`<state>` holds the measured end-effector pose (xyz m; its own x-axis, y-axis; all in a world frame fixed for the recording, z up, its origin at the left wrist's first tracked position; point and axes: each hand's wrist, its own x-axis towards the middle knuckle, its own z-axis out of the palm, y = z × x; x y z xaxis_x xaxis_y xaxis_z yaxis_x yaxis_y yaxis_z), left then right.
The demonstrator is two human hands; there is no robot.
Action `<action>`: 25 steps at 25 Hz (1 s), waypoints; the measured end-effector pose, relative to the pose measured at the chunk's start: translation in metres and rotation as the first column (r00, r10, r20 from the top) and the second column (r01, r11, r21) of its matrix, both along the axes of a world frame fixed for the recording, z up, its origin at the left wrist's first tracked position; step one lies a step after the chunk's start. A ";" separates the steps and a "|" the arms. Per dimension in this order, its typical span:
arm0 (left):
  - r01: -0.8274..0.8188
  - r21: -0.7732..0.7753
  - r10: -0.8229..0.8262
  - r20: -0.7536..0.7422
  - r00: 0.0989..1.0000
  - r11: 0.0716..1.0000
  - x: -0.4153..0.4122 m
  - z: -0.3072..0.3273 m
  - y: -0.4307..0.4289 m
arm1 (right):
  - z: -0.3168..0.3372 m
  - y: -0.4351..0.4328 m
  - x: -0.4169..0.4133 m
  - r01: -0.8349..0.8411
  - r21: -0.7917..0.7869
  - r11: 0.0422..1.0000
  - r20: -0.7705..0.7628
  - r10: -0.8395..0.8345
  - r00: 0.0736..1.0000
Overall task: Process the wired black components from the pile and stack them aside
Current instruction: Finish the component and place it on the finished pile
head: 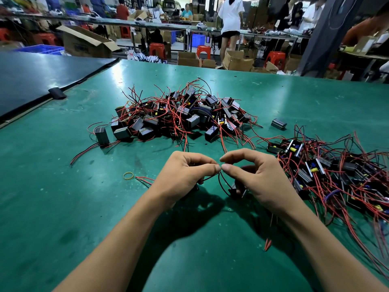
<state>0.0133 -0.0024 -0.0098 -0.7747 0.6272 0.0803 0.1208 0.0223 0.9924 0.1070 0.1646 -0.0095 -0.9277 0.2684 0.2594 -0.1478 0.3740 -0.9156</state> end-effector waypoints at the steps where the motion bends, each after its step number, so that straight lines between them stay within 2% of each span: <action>1: 0.000 0.001 0.000 0.002 1.000 1.000 0.000 0.000 0.000 | 0.000 0.000 0.000 0.009 0.028 1.000 -0.018 -0.009 1.000; 5: 0.001 0.014 -0.001 0.010 1.000 1.000 -0.001 -0.001 0.000 | -0.004 0.002 0.001 0.041 0.149 0.988 -0.092 -0.027 0.995; 8: 0.002 0.012 -0.003 0.012 1.000 1.000 -0.001 0.000 0.000 | -0.006 -0.001 -0.001 0.102 0.330 0.939 -0.189 -0.040 0.981; 10: 0.000 0.003 0.000 0.009 1.000 1.000 0.000 0.000 0.000 | -0.007 -0.003 -0.002 0.135 0.395 0.909 -0.237 -0.042 0.971; 14: -0.005 -0.022 0.005 -0.004 1.000 1.000 -0.001 0.001 -0.001 | -0.006 0.000 -0.003 0.134 0.441 0.888 -0.266 -0.013 0.964; 21: 0.063 -0.036 -0.064 -0.027 0.998 0.997 0.001 0.003 -0.003 | -0.004 0.006 -0.004 0.023 0.448 0.894 -0.248 0.099 0.964; 25: 0.036 -0.039 -0.038 -0.047 0.998 0.999 0.002 0.002 -0.002 | -0.008 0.010 -0.006 0.061 0.455 0.888 -0.248 0.061 0.967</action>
<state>0.0152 -0.0046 -0.0074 -0.7469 0.6585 0.0920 0.1696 0.0549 0.9840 0.1012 0.1741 -0.0175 -0.8161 0.0642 0.5743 -0.3471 0.7401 -0.5760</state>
